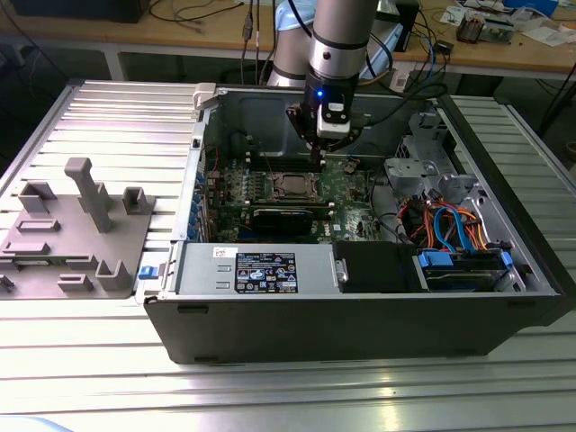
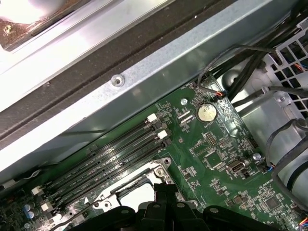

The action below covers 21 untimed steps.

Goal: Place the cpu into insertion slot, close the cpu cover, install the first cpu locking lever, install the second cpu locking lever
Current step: 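Install the first cpu locking lever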

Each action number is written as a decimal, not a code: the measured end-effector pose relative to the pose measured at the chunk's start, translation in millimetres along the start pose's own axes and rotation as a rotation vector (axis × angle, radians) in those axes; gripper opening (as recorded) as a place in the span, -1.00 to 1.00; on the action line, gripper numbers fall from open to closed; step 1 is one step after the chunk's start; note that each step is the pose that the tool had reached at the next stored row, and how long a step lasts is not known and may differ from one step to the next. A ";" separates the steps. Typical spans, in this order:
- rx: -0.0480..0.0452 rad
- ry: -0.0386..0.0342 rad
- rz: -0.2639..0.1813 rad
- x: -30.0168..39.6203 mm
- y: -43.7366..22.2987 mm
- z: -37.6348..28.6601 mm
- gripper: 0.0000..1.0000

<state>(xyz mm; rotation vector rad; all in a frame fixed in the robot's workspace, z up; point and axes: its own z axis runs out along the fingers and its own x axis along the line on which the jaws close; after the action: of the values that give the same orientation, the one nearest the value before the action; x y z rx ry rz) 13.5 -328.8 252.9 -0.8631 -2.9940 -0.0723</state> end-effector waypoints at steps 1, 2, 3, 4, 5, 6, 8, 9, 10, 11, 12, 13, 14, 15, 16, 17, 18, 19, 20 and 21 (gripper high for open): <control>0.0001 0.0001 -0.003 0.0 0.0 0.0 -0.79; 0.0003 0.0002 -0.006 0.0 0.0 0.0 -0.79; 0.0004 0.0004 -0.010 0.0 0.0 0.0 -0.79; 0.0005 0.0005 -0.014 0.0 0.0 0.0 -0.79; 0.0006 0.0006 -0.016 0.0 0.0 0.0 -0.79; 0.0008 0.0008 -0.020 0.0 0.0 0.0 -0.79; 0.0010 0.0010 -0.026 0.0 0.0 0.0 -0.79; 0.0011 0.0011 -0.029 0.0 0.0 0.0 -0.79; 0.0012 0.0013 -0.034 0.0 0.0 0.0 -0.79; 0.0014 0.0014 -0.037 0.0 0.0 0.0 -0.79; 0.0014 0.0015 -0.039 0.0 0.0 0.0 -0.79; 0.0016 0.0016 -0.043 0.0 0.0 0.0 -0.79; 0.0017 0.0017 -0.046 0.0 0.0 0.0 -0.79; 0.0019 0.0019 -0.050 0.0 0.0 0.0 -0.79; 0.0020 0.0020 -0.054 0.0 0.0 0.0 -0.79; 0.0021 0.0021 -0.057 0.0 0.0 0.0 -0.79; 0.0023 0.0023 -0.062 0.0 0.0 0.0 -0.79; 0.0025 0.0025 -0.067 0.0 0.0 0.0 -0.79; 0.0027 0.0027 -0.072 0.0 0.0 0.0 -0.79; 0.0028 0.0028 -0.075 0.0 0.0 0.0 -0.79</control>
<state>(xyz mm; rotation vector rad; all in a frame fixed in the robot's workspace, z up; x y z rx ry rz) 13.5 -328.8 252.9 -0.7491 -3.0228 -0.0707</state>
